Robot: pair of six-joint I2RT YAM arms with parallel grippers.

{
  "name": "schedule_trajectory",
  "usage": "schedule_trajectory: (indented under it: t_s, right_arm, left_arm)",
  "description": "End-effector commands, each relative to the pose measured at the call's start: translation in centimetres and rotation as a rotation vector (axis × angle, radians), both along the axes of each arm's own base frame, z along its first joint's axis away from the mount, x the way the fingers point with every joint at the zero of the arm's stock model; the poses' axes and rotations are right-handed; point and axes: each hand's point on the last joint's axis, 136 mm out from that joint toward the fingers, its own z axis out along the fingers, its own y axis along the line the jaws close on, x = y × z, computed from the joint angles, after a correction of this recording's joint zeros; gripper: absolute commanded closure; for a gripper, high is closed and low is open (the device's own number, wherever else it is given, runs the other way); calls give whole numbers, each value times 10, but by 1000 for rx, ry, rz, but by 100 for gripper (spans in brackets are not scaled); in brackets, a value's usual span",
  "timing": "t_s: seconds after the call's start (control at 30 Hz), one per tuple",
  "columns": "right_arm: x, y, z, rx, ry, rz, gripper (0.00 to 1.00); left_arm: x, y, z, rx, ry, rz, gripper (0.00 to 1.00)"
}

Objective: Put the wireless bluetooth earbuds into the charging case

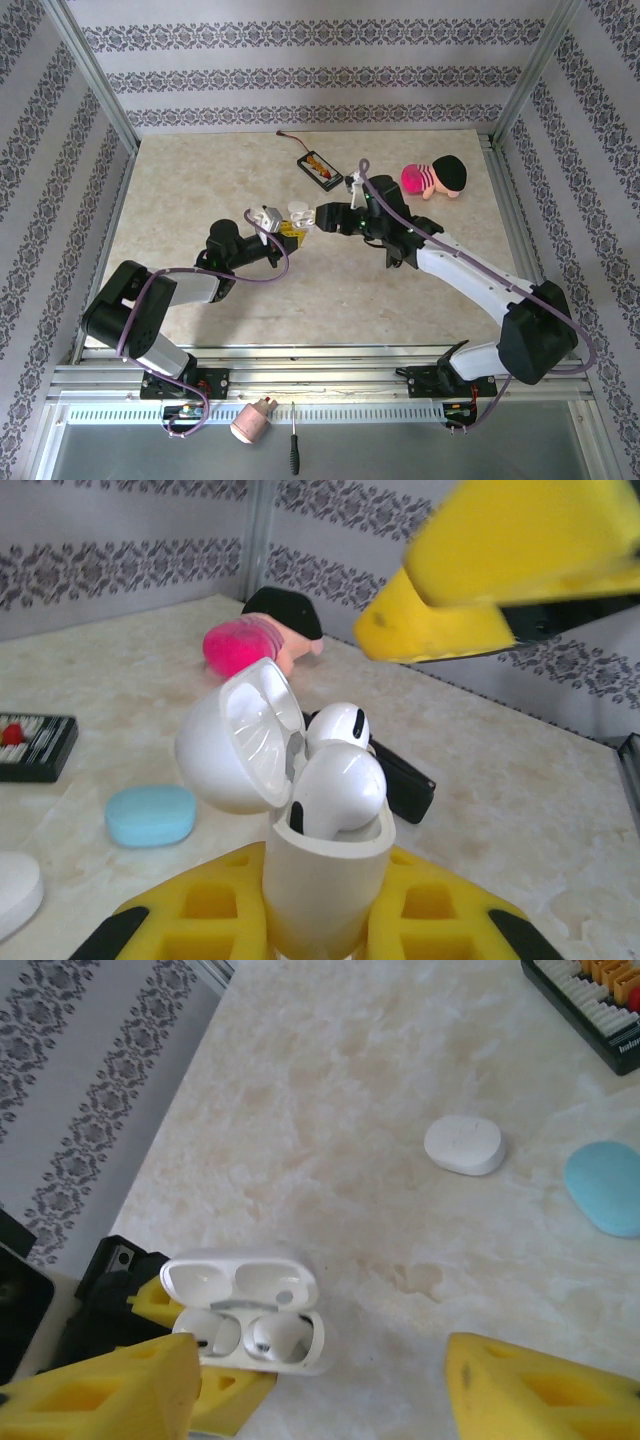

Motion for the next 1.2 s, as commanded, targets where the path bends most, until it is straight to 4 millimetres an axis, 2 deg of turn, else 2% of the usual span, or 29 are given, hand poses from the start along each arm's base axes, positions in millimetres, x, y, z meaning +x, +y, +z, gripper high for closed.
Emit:
schedule_trajectory:
  t_s: [0.0,0.17,0.4,0.63,0.93,1.03,1.17]
  right_arm:
    - [4,6,19,62,17,30,30]
    - [6,6,4,-16,144,40,30]
    - [5,16,-14,-16,259,81,31]
    - [-4,12,-27,-32,315,94,31]
    - [-24,10,-26,-12,317,176,30]
    - [-26,11,-19,1,288,199,30]
    - [-26,10,4,9,155,234,30]
  left_arm:
    - [-7,-4,20,-27,-146,-67,100]
    - [-15,-9,29,-54,-225,-122,100]
    - [-21,-14,34,-90,-250,-187,100]
    - [-16,-10,33,-89,-247,-136,100]
    - [-6,-7,28,-75,-215,-80,100]
    - [-5,-6,27,-65,-213,-78,100]
    - [-6,-7,26,-52,-207,-85,100]
